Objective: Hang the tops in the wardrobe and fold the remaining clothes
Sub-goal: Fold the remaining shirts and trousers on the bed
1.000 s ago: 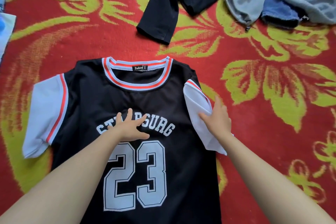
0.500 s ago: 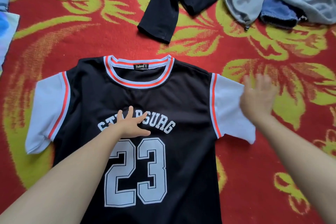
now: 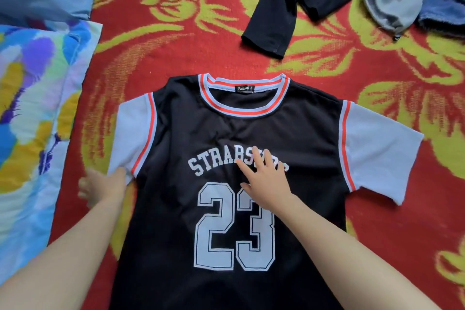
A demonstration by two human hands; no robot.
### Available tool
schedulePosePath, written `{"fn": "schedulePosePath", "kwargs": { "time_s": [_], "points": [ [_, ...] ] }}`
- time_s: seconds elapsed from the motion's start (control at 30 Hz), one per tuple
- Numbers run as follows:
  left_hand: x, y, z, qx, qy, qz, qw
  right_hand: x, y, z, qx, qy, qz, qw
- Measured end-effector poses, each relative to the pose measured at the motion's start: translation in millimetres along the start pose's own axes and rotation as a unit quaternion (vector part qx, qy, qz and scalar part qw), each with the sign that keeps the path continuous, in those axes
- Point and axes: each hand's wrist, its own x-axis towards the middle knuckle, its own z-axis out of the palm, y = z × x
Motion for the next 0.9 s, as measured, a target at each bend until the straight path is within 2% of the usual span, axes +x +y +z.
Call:
{"fn": "schedulePosePath", "kwargs": {
  "time_s": [0.07,0.13,0.2,0.23,0.33,0.43,0.5,0.53,0.6,0.63,0.67,0.7,0.77,0.83,0.87,0.9],
  "points": [
    [13.6,-6.5,-8.0,-0.061,-0.069,0.003,0.996,4.3,-6.2,6.2,0.008,-0.082,0.002,0.997],
    [21.8,-4.7,-15.6,-0.130,-0.152,-0.001,0.980,5.4,-8.6,8.4,0.015,-0.102,0.015,0.995],
    [25.4,6.5,-25.0,-0.283,-0.244,-0.083,0.924,6.3,-9.2,7.8,0.026,-0.115,0.020,0.993],
    [26.6,13.1,-27.9,-0.339,-0.260,-0.138,0.894,6.7,-8.0,7.9,0.027,-0.122,0.019,0.992],
    [25.8,28.7,-29.8,-0.342,-0.255,-0.300,0.853,7.4,-6.1,4.0,0.022,-0.139,0.022,0.990],
    [30.2,30.5,-31.8,-0.314,-0.299,-0.340,0.834,8.7,-7.7,3.4,0.026,-0.153,0.028,0.987],
    [37.5,32.8,-36.6,-0.334,-0.292,-0.310,0.841,9.1,-7.4,2.6,0.023,-0.159,0.033,0.986],
    [42.6,31.3,-40.6,-0.357,-0.257,-0.259,0.860,9.1,-8.1,2.3,0.019,-0.164,0.033,0.986],
    [59.5,23.7,-46.0,-0.367,-0.098,-0.037,0.924,8.6,-8.0,1.8,0.019,-0.167,0.036,0.985],
    [62.7,19.8,-51.6,-0.330,-0.043,0.070,0.940,8.8,-8.2,1.8,0.019,-0.166,0.037,0.985],
    [69.6,11.6,-52.6,-0.287,-0.006,0.132,0.949,8.6,-8.5,2.0,0.017,-0.167,0.038,0.985],
    [72.7,7.4,-54.1,-0.270,0.000,0.147,0.952,8.6,-8.9,1.6,0.014,-0.167,0.038,0.985],
    [76.6,-0.9,-50.9,-0.314,-0.050,0.082,0.945,8.2,-10.3,1.6,0.011,-0.167,0.039,0.985],
    [75.9,-4.3,-41.3,-0.362,-0.122,-0.104,0.918,8.2,-10.6,1.3,0.016,-0.167,0.039,0.985],
    [74.6,-4.9,-37.2,-0.377,-0.151,-0.197,0.892,8.1,-10.1,0.9,0.018,-0.168,0.037,0.985],
    [74.2,-3.5,-34.5,-0.388,-0.172,-0.257,0.868,8.1,-9.5,0.1,0.019,-0.170,0.036,0.985]
  ]
}}
